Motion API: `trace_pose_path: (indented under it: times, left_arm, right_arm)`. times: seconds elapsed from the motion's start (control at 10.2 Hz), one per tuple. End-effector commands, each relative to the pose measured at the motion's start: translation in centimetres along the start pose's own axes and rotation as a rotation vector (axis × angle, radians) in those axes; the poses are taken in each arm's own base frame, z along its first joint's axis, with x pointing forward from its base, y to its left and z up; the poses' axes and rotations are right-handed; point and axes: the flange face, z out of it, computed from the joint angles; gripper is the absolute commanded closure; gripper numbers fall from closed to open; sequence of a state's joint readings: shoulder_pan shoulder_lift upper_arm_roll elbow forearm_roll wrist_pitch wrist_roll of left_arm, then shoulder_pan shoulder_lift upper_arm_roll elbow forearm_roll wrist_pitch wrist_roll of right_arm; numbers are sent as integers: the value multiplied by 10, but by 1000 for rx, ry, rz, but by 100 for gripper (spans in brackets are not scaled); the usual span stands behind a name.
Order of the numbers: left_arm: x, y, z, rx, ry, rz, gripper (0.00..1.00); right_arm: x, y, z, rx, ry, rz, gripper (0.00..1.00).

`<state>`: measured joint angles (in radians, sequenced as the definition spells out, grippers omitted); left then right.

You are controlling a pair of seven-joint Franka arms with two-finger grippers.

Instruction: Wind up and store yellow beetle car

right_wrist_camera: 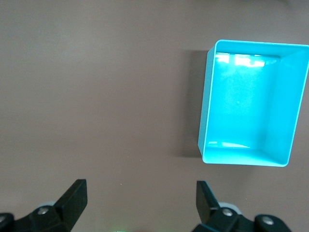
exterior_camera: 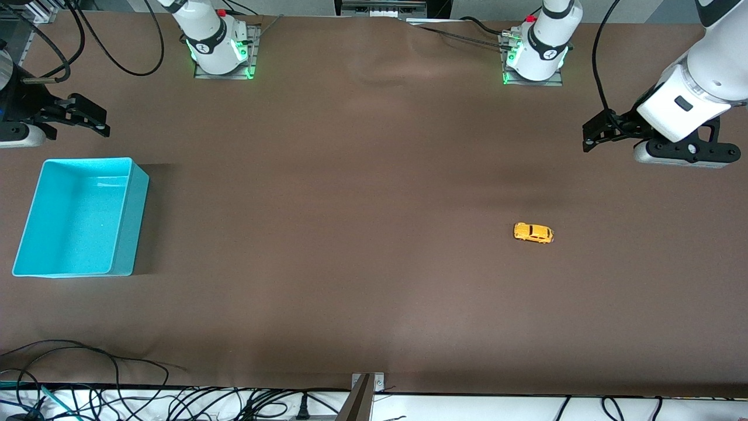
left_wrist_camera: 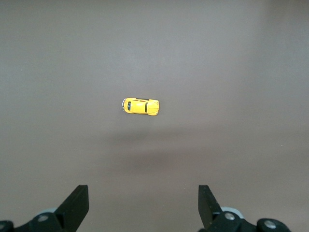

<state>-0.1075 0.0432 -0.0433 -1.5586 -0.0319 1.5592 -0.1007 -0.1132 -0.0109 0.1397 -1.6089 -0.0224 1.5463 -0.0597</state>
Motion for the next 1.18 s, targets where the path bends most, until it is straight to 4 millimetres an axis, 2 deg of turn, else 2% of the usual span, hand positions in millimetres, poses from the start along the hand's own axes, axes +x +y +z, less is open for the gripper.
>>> trace_pose_path:
  times: [0.0,1.08]
  left_arm:
    - [-2,1,-8,24,2,20,0]
    - [-2,0,-8,23,3,19,0]
  right_arm:
    - [-2,-4,2,-20,-6,-21,0]
    - [8,9,21,-15,-40,-2,0]
